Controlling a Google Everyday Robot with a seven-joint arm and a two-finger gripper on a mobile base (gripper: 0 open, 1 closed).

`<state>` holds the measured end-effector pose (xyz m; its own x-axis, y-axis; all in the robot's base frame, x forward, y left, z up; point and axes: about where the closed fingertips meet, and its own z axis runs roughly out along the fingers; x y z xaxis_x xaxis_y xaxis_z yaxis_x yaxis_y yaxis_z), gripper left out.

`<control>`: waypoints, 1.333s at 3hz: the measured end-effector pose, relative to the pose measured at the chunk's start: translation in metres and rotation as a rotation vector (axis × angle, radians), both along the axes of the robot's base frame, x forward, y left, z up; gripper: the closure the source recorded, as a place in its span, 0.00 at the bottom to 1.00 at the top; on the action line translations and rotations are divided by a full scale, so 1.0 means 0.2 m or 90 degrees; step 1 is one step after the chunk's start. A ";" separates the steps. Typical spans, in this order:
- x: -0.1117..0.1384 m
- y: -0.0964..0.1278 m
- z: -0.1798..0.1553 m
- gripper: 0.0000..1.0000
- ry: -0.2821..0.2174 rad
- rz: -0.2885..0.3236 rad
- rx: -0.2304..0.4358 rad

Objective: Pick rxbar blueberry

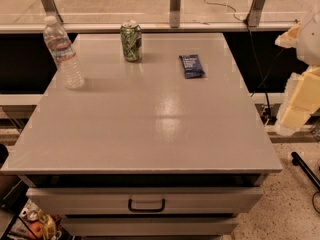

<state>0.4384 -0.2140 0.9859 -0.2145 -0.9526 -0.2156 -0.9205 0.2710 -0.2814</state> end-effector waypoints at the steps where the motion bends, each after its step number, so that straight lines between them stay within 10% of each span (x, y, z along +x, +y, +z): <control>1: 0.00 0.00 0.00 0.00 0.000 0.000 0.000; 2: 0.06 0.01 0.02 0.00 -0.021 -0.021 0.027; 4: 0.14 0.00 0.02 0.00 -0.094 -0.201 0.197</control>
Offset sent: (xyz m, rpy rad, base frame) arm 0.0290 0.0023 0.0038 0.1070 -0.0637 -0.0812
